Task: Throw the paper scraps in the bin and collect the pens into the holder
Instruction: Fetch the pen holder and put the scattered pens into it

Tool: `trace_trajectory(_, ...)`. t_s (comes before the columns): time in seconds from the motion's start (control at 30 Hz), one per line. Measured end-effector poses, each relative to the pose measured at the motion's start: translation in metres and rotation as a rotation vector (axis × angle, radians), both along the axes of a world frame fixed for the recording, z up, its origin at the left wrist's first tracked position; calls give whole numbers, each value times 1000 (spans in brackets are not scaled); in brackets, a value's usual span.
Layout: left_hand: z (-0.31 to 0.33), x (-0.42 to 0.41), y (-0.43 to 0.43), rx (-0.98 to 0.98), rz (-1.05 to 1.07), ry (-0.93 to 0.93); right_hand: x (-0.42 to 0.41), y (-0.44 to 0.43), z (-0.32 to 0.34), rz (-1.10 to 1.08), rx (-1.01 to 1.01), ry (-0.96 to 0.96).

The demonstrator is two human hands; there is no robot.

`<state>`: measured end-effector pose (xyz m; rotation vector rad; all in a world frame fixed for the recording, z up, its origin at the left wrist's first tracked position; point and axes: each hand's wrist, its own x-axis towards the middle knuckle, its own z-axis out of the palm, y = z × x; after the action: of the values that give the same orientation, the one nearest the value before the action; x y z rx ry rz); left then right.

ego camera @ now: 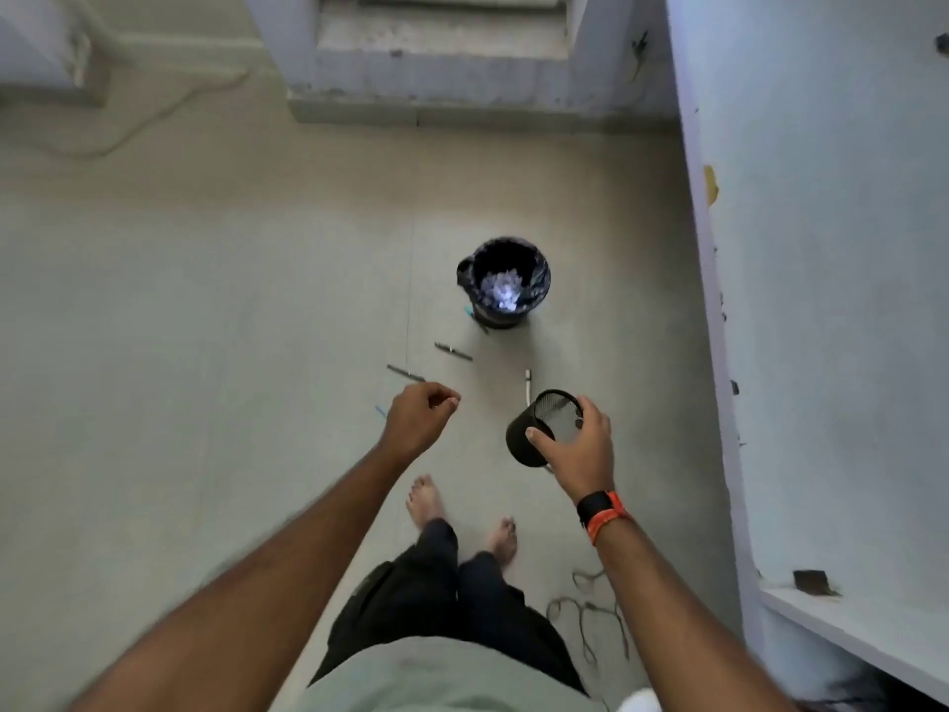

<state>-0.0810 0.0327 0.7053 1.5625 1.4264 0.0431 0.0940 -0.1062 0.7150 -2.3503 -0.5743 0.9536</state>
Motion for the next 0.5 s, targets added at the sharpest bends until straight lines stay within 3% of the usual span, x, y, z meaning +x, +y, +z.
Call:
trace_trajectory(0.23,-126,3,-36,-131,127,38,-8,-26,-128,124,-124,90)
trace_trajectory(0.5,-332,3,-56,-223,244,24,-14,-16,-324,240,-212,73)
